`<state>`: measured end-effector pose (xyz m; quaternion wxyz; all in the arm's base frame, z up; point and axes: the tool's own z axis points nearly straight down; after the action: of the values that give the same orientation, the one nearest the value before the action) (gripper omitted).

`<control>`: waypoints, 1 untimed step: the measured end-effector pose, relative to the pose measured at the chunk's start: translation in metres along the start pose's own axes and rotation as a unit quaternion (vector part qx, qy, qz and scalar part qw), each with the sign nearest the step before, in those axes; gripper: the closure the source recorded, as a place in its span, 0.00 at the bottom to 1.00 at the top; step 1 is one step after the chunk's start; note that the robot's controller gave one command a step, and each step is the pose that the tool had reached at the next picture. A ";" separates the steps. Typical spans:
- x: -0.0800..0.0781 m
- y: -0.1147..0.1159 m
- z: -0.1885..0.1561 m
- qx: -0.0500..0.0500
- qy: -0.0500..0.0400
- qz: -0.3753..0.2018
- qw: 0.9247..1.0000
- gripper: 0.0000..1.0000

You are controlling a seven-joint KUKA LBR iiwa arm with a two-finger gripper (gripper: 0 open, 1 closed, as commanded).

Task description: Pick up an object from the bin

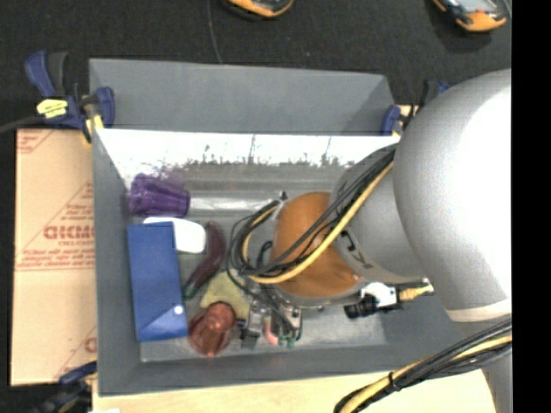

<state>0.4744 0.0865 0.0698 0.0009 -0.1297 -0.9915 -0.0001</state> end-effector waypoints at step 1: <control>0.000 0.000 0.000 0.000 0.000 0.000 1.000 1.00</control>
Offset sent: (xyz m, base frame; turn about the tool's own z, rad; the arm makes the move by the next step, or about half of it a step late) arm 0.0000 0.0000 0.0000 0.0000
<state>0.4744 0.0866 0.0698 0.0009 -0.1299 -0.9915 -0.0001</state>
